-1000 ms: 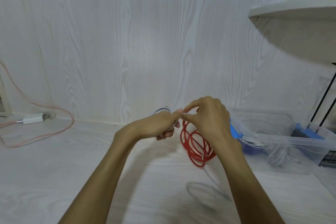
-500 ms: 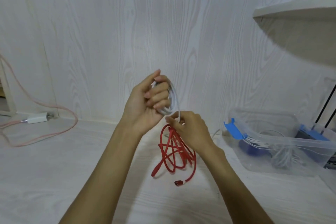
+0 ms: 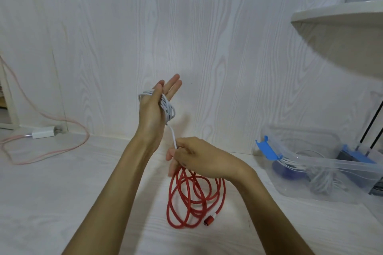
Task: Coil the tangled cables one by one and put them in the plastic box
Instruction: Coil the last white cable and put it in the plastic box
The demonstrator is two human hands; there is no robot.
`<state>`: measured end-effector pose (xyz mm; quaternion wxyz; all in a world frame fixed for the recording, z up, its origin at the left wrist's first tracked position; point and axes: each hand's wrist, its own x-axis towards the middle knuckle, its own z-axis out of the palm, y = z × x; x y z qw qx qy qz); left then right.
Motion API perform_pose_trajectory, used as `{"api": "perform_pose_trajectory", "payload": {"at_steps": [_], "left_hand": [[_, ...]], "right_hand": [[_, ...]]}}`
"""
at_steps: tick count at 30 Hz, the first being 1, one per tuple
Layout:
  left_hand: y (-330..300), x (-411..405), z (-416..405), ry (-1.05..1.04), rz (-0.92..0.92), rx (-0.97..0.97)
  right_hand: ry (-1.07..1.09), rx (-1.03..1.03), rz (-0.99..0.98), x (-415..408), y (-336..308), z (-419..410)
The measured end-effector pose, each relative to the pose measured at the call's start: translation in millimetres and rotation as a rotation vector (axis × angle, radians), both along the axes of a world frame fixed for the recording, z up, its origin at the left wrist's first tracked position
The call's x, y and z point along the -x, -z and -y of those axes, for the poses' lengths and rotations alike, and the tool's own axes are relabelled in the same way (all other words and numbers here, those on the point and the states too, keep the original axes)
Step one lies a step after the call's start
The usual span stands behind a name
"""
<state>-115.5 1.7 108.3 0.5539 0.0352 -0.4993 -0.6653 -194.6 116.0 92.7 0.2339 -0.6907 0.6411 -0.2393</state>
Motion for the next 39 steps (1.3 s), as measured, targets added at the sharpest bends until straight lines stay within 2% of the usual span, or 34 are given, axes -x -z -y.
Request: {"api": "perform_pose_trajectory", "payload": {"at_steps": [2,4,9,12,14,17,19,22,23,25,27,28,30,34,37,39], "left_hand": [[3,4,-3,-0.148,0.208,0.19],[8,3,-3,-0.194,0.456,0.369],[17,-6,-5,0.053,1.03,0.519],[13,0,-12,0.291,1.211,0.537],[12,-3,-12,0.478,1.206,0.432],[11,-18,-6,0.545,1.137,0.525],[10,-25,-3,0.461,0.989,0.448],[5,-18,2,0.229,0.682,0.198],[4,-14,3,0.164,0.58,0.114],[1,-9,5,0.055,0.422,-0.012],[1,-7,7,-0.027,0.374,-0.063],[2,-7,8,-0.051,0.386,-0.065],[4,-7,7,-0.054,0.46,-0.018],[-1,-8,-1,0.089,0.656,0.151],[-4,-12,-10,0.236,0.648,0.259],[-7,-15,-13,0.333,0.564,0.264]], "right_hand": [[-0.069,-0.045,0.043,3,-6,-6],[-0.089,-0.055,0.023,11,-12,-13],[0.078,0.106,-0.173,38,-24,-26],[0.244,0.238,-0.185,51,-21,-24],[0.335,0.308,-0.176,60,-16,-21],[0.391,0.308,-0.191,69,-1,-13],[0.42,0.311,-0.223,77,10,-9],[0.51,0.295,-0.145,91,17,-8],[0.529,0.211,-0.128,96,18,-9],[0.501,-0.057,-0.252,105,23,-12],[0.431,-0.263,-0.333,108,26,-16],[0.399,-0.277,-0.279,108,26,-17],[0.358,-0.158,-0.144,105,20,-17],[0.41,0.335,-0.059,86,-2,-17],[0.28,0.356,0.071,58,-15,-14],[0.361,0.402,-0.022,50,-9,-6]]}}
